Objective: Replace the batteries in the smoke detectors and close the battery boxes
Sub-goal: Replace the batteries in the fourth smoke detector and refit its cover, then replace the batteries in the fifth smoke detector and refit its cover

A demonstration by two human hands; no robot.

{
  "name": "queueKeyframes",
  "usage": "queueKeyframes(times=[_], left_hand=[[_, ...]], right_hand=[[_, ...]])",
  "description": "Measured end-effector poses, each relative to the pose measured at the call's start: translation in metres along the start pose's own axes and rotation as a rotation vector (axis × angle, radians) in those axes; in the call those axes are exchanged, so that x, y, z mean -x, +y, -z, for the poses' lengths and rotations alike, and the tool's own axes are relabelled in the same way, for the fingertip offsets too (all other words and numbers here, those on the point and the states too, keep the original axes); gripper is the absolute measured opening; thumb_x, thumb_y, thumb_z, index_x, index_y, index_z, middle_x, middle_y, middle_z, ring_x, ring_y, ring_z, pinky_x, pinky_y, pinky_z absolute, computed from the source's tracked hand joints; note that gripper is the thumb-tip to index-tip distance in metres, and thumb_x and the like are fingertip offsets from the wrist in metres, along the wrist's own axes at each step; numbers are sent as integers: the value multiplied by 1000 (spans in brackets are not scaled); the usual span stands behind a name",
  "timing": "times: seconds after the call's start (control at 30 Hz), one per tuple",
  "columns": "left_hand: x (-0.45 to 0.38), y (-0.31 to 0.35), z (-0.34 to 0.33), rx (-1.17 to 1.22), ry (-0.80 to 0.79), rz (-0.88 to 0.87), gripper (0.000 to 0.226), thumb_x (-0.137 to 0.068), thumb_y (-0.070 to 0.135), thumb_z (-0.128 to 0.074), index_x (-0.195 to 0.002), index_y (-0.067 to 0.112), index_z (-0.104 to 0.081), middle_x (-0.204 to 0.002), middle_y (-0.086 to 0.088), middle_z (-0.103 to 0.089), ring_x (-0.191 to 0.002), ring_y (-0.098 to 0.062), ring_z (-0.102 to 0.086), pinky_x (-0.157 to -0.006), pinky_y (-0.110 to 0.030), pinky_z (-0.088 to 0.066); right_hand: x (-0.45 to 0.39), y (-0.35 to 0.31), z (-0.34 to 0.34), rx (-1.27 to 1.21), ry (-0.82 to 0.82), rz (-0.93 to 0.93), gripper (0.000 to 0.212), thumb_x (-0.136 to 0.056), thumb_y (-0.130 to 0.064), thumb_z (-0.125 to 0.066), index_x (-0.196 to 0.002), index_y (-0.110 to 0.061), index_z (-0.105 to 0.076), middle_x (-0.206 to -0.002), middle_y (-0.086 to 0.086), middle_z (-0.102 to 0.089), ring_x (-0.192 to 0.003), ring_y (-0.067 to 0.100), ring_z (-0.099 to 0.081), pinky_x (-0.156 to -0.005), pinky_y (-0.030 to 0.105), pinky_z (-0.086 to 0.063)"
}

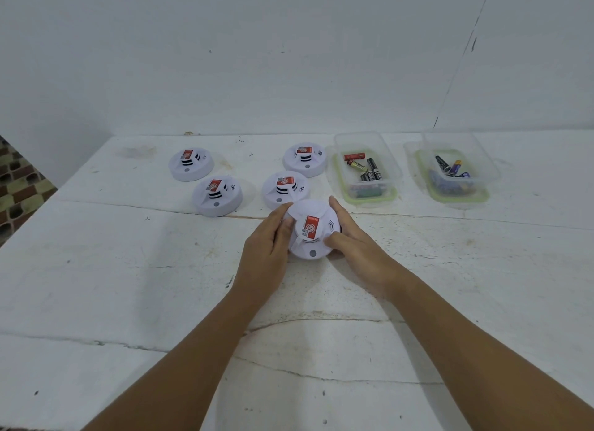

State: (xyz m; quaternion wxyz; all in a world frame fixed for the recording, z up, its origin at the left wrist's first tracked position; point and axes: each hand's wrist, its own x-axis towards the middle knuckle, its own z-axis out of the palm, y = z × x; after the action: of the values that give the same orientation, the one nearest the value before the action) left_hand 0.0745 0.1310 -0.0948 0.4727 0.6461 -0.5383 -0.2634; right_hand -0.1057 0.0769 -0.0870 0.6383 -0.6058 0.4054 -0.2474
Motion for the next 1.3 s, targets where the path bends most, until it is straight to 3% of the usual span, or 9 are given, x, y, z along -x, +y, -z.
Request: queueKeyframes(times=[0.33, 0.43, 0.5, 0.67, 0.83, 0.97, 1.03, 1.17, 1.3], left_hand=[[-1, -4, 0, 8, 3, 1, 38, -110, 45, -40, -144, 37, -56, -126, 18, -69, -113, 0, -64, -91, -33, -60], [-2, -4, 0, 28, 19, 4, 39, -110, 40, -42, -145, 31, -57, -129, 14, -68, -115, -3, -64, -90, -23, -56], [-2, -3, 1, 79, 41, 19, 38, -110, 37, -43, -145, 28, -57, -132, 13, -68, -119, -4, -63, -93, -20, -54], [-5, -3, 14, 166, 54, 33, 33, -112, 36, -43, -140, 31, -60, -131, 14, -69, -121, -7, -64, -99, -35, -55], [-24, 2, 43, 184, 96, -6, 28, -112, 31, -45, -133, 25, -63, -112, 11, -71, -94, -4, -66, -75, -22, -51], [-54, 12, 72, 190, 141, 28, 25, -109, 36, -51, -127, 23, -62, -109, 3, -72, -93, -13, -69, -73, -26, -56], [-74, 17, 85, 171, 145, 73, 24, -107, 40, -53, -126, 26, -62, -109, 3, -74, -95, -11, -70, -78, -28, -58], [-124, 19, 103, 172, 130, 165, 22, -107, 38, -53, -124, 26, -61, -104, 3, -70, -86, -8, -65, -66, -19, -50], [-176, 2, 110, 68, 134, 242, 21, -104, 38, -54, -117, 23, -62, -107, 1, -67, -96, -19, -64, -86, -37, -54]], right_hand=[[2, -4, -3, 8, 25, 37, 76, -106, -7, -46, -165, -38, -11, -145, -25, -44, -123, -10, -49, -85, 6, -50], [2, 0, -10, 87, 128, 119, 85, -94, -34, -62, -163, -45, -13, -153, -15, -39, -137, 7, -47, -109, 31, -50], [5, 5, -13, 188, 185, 179, 99, -82, -48, -72, -161, -50, -12, -145, -17, -35, -134, 7, -50, -112, 39, -48], [4, 3, -26, 355, 226, 367, 115, -74, -35, -93, -156, -55, -17, -139, -22, -30, -136, -6, -38, -109, 15, -43], [-22, -24, -40, 562, 273, 498, 110, -75, -40, -92, -162, -22, -27, -142, 0, -46, -134, -5, -34, -100, 1, -32], [-54, -47, -49, 709, 310, 576, 105, -82, -46, -85, -161, -8, -27, -149, 6, -50, -139, 18, -42, -113, 24, -37], [-72, -62, -54, 733, 310, 545, 104, -83, -49, -82, -162, -10, -26, -152, 3, -49, -141, 20, -40, -114, 32, -36], [-115, -86, -60, 801, 352, 472, 90, -85, -56, -76, -158, -21, -36, -146, 3, -49, -136, 24, -41, -112, 40, -39], [-152, -103, -58, 912, 357, 384, 78, -91, -52, -73, -156, -24, -42, -149, 6, -46, -135, 30, -41, -111, 42, -39]])
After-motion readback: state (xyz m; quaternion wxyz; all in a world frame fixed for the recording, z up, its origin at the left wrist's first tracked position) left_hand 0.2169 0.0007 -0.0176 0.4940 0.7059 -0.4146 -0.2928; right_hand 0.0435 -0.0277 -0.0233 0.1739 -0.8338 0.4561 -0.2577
